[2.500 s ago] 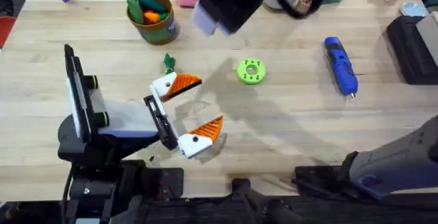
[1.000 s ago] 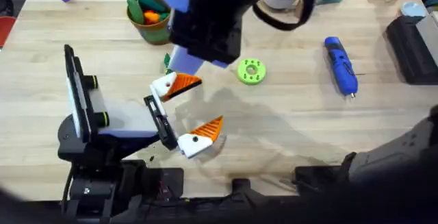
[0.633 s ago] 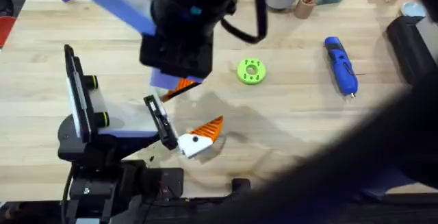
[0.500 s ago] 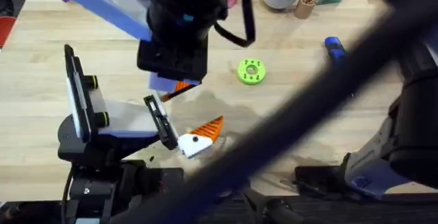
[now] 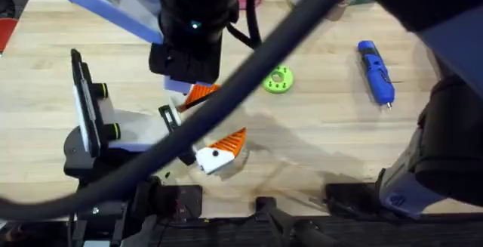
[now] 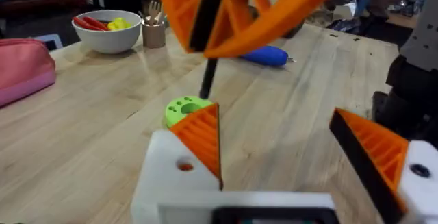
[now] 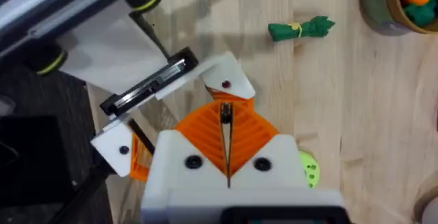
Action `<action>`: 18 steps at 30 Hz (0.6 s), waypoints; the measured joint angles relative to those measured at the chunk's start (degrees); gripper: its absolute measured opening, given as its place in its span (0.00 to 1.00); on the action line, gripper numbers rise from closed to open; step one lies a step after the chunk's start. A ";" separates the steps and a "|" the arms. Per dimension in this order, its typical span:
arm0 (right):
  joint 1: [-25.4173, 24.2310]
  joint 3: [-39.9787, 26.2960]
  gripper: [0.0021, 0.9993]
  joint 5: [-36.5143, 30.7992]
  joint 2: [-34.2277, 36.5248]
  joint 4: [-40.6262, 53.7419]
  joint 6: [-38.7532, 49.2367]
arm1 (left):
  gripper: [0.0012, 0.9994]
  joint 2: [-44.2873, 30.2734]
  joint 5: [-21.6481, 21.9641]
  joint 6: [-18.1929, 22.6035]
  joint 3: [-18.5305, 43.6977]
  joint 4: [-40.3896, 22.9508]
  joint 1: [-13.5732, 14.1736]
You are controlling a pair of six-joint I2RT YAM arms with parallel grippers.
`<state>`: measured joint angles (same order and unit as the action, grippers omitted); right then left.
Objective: Pick up the gripper from the table and insert it into the empty holder that is missing its gripper. Then pick up a screw, insert it into the mounting hole, and use the screwdriver to tighten it. Finally, clean up the table by picking up the vegetable and placing it into the bucket.
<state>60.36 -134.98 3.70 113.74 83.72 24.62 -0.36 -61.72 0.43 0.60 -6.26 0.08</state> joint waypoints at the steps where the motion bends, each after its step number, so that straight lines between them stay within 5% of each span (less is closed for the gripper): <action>1: 0.00 0.00 0.00 -0.05 0.15 -0.18 0.00 | 0.99 0.00 -0.01 0.00 0.00 0.00 0.00; 18: 0.00 0.00 0.00 0.08 1.27 -0.04 -0.22 | 0.99 0.00 -0.01 0.00 0.00 -0.02 0.00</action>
<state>60.36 -134.98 3.79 115.00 83.68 24.40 -0.36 -61.73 0.43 0.60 -6.28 0.08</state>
